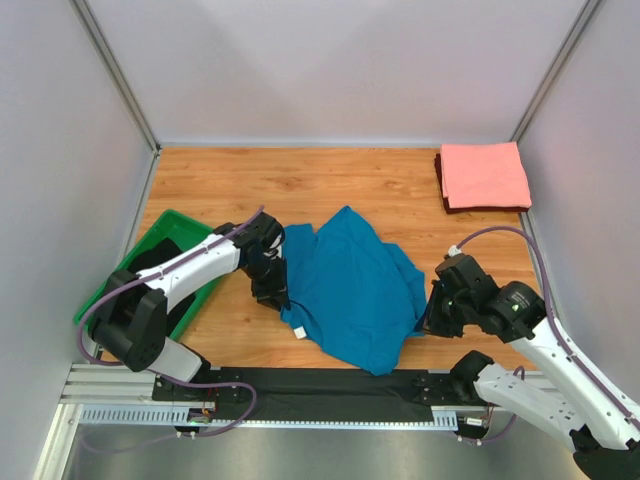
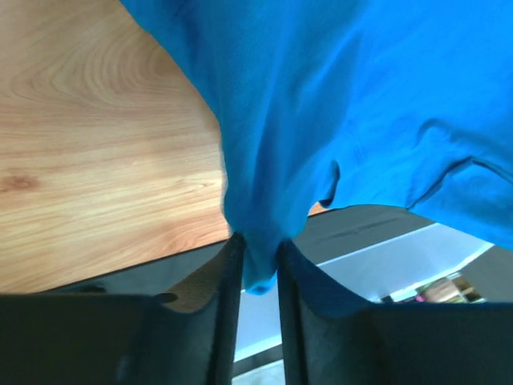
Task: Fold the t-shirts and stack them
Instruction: Flatten the tshirt out
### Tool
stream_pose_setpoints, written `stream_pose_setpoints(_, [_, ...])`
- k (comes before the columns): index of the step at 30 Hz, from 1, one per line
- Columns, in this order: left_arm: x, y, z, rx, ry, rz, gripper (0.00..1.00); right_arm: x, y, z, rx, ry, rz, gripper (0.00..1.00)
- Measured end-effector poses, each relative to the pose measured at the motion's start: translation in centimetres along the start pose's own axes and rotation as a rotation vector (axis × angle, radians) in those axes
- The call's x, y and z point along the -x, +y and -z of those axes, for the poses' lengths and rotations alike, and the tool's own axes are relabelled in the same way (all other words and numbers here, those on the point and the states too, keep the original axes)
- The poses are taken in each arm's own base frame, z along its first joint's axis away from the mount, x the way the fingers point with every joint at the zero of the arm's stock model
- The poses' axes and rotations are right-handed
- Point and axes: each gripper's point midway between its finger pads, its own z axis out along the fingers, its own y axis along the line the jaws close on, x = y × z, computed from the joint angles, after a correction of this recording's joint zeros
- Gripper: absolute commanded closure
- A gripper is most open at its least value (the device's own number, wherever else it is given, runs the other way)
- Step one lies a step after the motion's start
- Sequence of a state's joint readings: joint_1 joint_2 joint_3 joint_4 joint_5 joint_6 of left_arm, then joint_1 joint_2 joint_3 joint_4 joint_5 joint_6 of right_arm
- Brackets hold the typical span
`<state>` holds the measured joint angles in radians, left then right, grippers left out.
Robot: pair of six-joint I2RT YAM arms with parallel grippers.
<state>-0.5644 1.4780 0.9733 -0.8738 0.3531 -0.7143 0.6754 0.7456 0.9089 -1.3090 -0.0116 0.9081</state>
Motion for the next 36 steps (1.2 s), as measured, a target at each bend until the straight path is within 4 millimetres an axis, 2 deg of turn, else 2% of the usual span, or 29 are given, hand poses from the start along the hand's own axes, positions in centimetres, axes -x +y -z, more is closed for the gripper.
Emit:
stream_pose_setpoints(2, [0.3, 0.4, 0.1, 0.028, -0.016, -0.003, 0.54, -0.3, 0.7, -0.2, 0.032, 0.022, -0.005, 1.00])
stream_pose_setpoints(4, [0.7, 0.7, 0.6, 0.055, -0.039, -0.007, 0.52, -0.5, 1.3, -0.3, 0.059, 0.041, -0.008, 1.00])
stream_pose_setpoints(7, [1.5, 0.5, 1.8, 0.072, -0.089, -0.019, 0.51, -0.8, 1.6, -0.5, 0.075, 0.054, -0.013, 1.00])
stream_pose_setpoints(12, [2.1, -1.2, 3.9, 0.010, -0.156, -0.053, 0.51, -1.3, 1.3, -0.7, 0.084, 0.061, -0.033, 1.00])
stream_pose_setpoints(14, [1.6, -2.3, 4.6, -0.035, -0.167, -0.081, 0.50, -1.4, 1.4, -0.7, 0.091, 0.065, -0.039, 1.00])
stream_pose_setpoints(19, [-1.0, -7.6, 6.7, -0.245, -0.222, -0.212, 0.45, -0.6, 2.9, -1.1, 0.121, 0.065, -0.039, 1.00])
stream_pose_setpoints(21, [-1.5, -8.4, 7.0, -0.284, -0.229, -0.216, 0.46, 0.1, 3.7, -1.4, 0.116, 0.064, -0.031, 1.00])
stream_pose_setpoints(24, [-1.2, -7.1, 5.0, -0.228, -0.197, -0.164, 0.50, 1.0, 4.7, -2.4, 0.096, 0.071, -0.012, 1.00])
stream_pose_setpoints(29, [-1.9, -1.8, -2.5, 0.006, -0.021, -0.050, 0.54, 0.9, 4.2, -3.0, 0.083, 0.070, 0.018, 1.00])
stream_pose_setpoints(31, [-1.8, -0.8, -4.5, 0.073, 0.039, -0.024, 0.56, 0.7, 3.6, -2.8, 0.089, 0.054, 0.025, 1.00])
stream_pose_setpoints(34, [-0.3, -0.8, -6.7, 0.158, 0.100, -0.020, 0.56, 0.5, 3.0, -2.3, 0.101, 0.030, 0.027, 1.00])
stream_pose_setpoints(36, [1.8, -2.1, -7.7, 0.183, 0.111, -0.041, 0.56, 0.6, 2.7, -2.2, 0.100, 0.015, 0.031, 1.00])
